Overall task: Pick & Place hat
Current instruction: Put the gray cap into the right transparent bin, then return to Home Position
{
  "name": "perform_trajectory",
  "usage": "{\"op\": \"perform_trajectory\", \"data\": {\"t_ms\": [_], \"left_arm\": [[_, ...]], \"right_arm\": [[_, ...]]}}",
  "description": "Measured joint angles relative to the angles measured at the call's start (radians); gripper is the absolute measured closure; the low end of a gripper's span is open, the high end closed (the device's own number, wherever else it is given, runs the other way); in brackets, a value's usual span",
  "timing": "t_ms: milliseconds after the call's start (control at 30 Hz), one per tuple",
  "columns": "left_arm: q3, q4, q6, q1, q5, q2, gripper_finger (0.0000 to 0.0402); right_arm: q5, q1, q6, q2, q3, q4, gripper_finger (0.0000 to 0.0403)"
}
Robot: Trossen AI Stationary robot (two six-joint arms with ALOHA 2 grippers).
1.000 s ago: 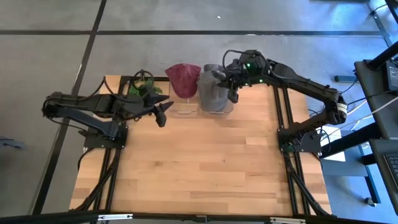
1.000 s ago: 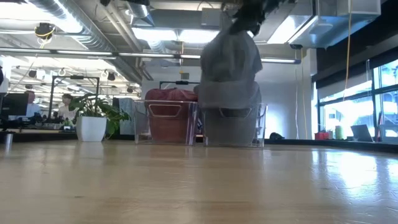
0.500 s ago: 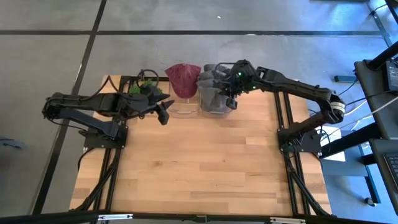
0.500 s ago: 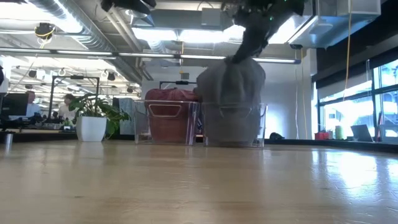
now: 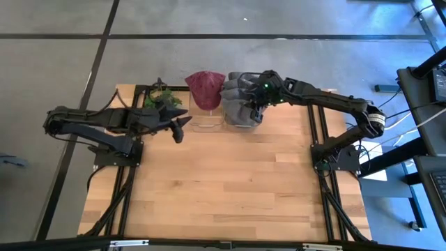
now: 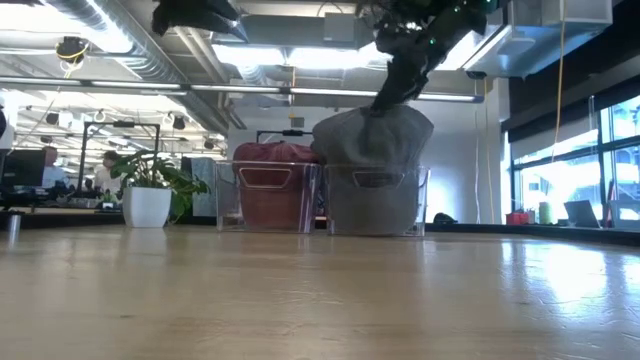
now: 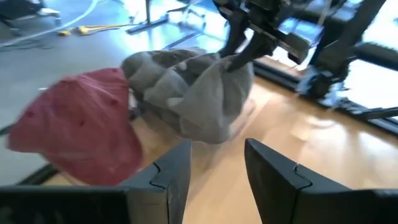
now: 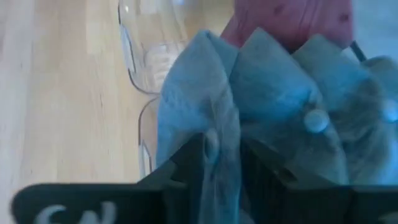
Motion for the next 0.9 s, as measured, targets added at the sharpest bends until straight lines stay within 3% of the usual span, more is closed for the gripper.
{"op": "perform_trajectory", "data": {"t_ms": [233, 400, 567, 700, 800, 900], "left_arm": [[-0.184, 0.111, 0.013, 0.013, 0.084, -0.222, 0.0254], [-0.270, 0.113, 0.022, 0.035, 0.114, -0.403, 0.0254], [-0.353, 0.082, 0.024, 0.049, 0.086, -0.569, 0.0254], [-0.374, -0.040, 0.022, 0.051, 0.022, -0.670, 0.0256], [-0.374, -0.092, -0.076, 0.051, 0.067, -0.713, 0.0255], [-0.374, -0.068, -0.024, 0.051, 0.143, -0.731, 0.0254]], "right_arm": [[0.014, 0.018, 0.020, -0.050, 0.061, 0.005, 0.0221], [-0.007, 0.027, 0.085, -0.169, 0.024, 0.009, 0.0182], [-0.021, 0.076, 0.201, -0.361, -0.202, 0.173, 0.0169], [-0.017, 0.142, 0.275, -0.545, -0.414, 0.347, 0.0172], [-0.030, 0.180, 0.324, -0.655, -0.522, 0.395, 0.0173], [-0.049, 0.211, 0.397, -0.746, -0.625, 0.449, 0.0173]]}}
